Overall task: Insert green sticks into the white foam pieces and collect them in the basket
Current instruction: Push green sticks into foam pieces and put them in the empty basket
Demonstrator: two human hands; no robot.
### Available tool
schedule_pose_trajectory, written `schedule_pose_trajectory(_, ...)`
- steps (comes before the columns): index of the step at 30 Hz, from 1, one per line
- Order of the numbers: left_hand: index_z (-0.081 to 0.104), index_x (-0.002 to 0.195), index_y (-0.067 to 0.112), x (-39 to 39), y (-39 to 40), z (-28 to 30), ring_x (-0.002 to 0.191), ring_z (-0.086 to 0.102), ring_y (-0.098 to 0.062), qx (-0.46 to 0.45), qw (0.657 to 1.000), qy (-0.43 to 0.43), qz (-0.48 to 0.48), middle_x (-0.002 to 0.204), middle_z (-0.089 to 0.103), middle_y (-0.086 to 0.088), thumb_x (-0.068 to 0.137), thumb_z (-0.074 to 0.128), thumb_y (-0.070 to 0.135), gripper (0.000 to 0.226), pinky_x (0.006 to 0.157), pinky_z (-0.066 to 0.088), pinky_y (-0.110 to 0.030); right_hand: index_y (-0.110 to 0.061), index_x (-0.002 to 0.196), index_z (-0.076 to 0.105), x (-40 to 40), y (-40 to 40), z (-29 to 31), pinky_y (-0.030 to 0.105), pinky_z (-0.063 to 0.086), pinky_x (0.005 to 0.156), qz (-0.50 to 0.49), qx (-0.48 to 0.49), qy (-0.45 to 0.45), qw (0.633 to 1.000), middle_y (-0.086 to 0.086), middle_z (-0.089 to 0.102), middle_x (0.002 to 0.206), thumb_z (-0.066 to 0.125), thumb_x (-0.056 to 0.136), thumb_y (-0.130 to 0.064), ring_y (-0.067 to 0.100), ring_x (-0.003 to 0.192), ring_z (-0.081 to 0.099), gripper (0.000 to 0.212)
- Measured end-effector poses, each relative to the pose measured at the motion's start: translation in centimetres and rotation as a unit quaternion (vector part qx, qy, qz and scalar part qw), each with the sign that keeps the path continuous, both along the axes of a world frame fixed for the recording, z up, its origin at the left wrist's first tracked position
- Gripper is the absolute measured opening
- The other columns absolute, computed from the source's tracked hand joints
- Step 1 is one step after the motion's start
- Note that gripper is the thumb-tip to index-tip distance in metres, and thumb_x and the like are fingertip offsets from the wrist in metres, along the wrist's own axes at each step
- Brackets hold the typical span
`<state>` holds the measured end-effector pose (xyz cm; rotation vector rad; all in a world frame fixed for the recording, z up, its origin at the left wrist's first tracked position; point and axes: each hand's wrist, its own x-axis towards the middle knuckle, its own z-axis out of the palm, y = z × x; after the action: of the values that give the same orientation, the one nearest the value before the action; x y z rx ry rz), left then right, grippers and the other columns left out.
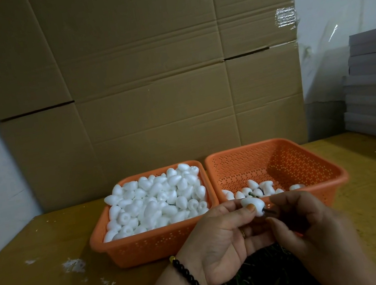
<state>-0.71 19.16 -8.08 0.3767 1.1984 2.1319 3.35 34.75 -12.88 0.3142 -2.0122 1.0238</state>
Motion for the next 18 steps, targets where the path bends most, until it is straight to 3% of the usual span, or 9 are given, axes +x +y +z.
schedule_pose_trajectory(3, 0.057, 0.110, -0.005, -0.1, 0.0, -0.1, 0.086, 0.067, -0.026, -0.006, 1.000, 0.001, 0.002, 0.100, 0.065, -0.021, 0.084, 0.058, 0.006, 0.027, 0.070, 0.058, -0.037, -0.036, 0.094, 0.060, -0.1, 0.1, -0.2, 0.002, 0.047, 0.065, -0.002, -0.006, -0.004, 1.000, -0.017, 0.070, 0.079, 0.085, 0.063, -0.001, -0.009, 0.073, 0.066, 0.054)
schedule_pose_trajectory(8, 0.060, 0.097, -0.007, -0.3, -0.2, 0.2, 0.085, 0.068, -0.030, 0.030, 0.999, -0.023, 0.009, 0.095, 0.065, -0.023, 0.083, 0.059, 0.005, 0.018, 0.069, 0.058, -0.036, -0.038, 0.098, 0.060, -0.2, 0.1, -0.5, 0.007, 0.050, 0.073, 0.012, -0.041, -0.016, 0.999, -0.024, 0.068, 0.097, 0.085, 0.065, -0.006, -0.007, 0.079, 0.067, 0.052)
schedule_pose_trajectory(13, 0.059, 0.106, -0.007, -0.6, -0.4, 0.2, 0.090, 0.069, -0.032, 0.065, 0.996, -0.063, 0.002, 0.100, 0.066, -0.026, 0.084, 0.055, 0.003, 0.024, 0.071, 0.059, -0.037, -0.043, 0.106, 0.056, 0.3, -0.2, 0.2, 0.012, 0.052, 0.074, 0.031, -0.064, -0.015, 0.997, -0.024, 0.068, 0.099, 0.073, 0.066, -0.031, -0.005, 0.083, 0.068, 0.045)
schedule_pose_trajectory(16, 0.059, 0.114, -0.007, -0.9, -0.4, 0.2, 0.089, 0.069, -0.031, 0.087, 0.993, -0.075, 0.006, 0.096, 0.068, -0.022, 0.085, 0.052, 0.003, 0.032, 0.073, 0.059, -0.038, -0.037, 0.100, 0.060, 0.3, -0.2, 0.1, 0.010, 0.052, 0.073, 0.022, -0.056, -0.013, 0.998, -0.023, 0.068, 0.097, 0.078, 0.067, -0.023, -0.007, 0.082, 0.067, 0.040)
schedule_pose_trajectory(18, 0.060, 0.120, -0.003, -1.0, -0.5, 0.1, 0.088, 0.068, -0.032, 0.101, 0.991, -0.080, 0.016, 0.094, 0.067, -0.021, 0.086, 0.050, 0.003, 0.036, 0.075, 0.059, -0.040, -0.037, 0.098, 0.059, 0.3, -0.1, 0.0, 0.008, 0.051, 0.074, 0.011, -0.043, -0.014, 0.999, -0.020, 0.070, 0.091, 0.083, 0.065, -0.009, -0.008, 0.082, 0.067, 0.049)
